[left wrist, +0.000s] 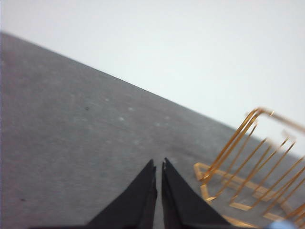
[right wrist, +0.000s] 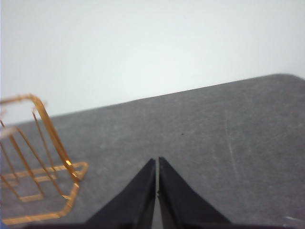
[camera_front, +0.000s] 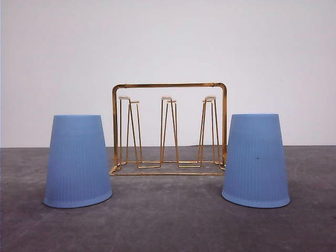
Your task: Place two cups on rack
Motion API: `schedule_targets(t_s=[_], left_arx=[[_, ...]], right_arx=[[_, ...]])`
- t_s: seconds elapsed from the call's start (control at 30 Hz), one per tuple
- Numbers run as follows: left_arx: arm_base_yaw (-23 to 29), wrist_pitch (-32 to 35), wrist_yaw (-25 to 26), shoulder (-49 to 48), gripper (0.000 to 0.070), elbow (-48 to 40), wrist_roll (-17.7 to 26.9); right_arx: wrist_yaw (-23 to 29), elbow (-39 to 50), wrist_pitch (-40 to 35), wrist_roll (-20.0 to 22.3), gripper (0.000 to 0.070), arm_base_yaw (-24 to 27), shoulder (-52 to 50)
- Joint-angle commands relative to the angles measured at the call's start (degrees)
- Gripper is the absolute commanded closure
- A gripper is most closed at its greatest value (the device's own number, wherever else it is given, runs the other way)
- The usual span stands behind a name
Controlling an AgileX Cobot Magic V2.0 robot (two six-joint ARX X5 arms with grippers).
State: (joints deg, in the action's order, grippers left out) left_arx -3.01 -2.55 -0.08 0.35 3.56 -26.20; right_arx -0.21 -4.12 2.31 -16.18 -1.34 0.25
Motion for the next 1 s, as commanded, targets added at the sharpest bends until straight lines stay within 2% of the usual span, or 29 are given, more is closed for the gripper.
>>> schedule_targets(t_s=[0.0,0.1,0.27,0.33,0.47,0.6,0.77,0.9,0.97], left_arx=[[0.11,-1.35,-0.27,0.17,0.0696,4.33,-4.31],[0.09,-11.05,-1.41,2.18,0.0696,12.17,-3.42],[0.09,-26.19,-1.01,9.16,0.0696,24.79,0.57],[0.09,-31.74,0.38,12.56,0.0696,29.07,3.19],[0.09,-39.89,5.13,19.62,0.0697,35.39,8.74],[0.09,-42.72,13.19,26.34,0.0696,38.59,11.65],[-0.09,-42.92,22.84,34.03,0.0696,39.86,15.73],[-3.26,-42.16,22.84,37.34,0.0696,40.72,19.88],[-6.99,-41.82,20.69,38.37,0.0696,41.61,23.89]], right_arx=[[0.02,-3.93,1.00,-4.40,0.0693,-0.02,0.02],[0.07,-10.67,7.02,-4.31,0.0694,-0.02,0.91],[0.02,-22.00,18.23,-2.34,0.0694,-0.02,5.83],[-0.46,-25.74,22.76,-2.11,0.0694,-0.02,8.66],[-5.64,-30.60,29.33,1.43,0.0694,-0.02,15.08],[-12.61,-31.92,32.23,7.55,0.0694,-0.02,21.20],[-17.89,-31.94,32.47,13.32,0.0693,-0.17,28.38],[-17.70,-31.94,32.00,15.60,0.0693,-3.51,31.13],[-17.55,-31.94,31.06,16.76,0.0693,-6.48,31.58]])
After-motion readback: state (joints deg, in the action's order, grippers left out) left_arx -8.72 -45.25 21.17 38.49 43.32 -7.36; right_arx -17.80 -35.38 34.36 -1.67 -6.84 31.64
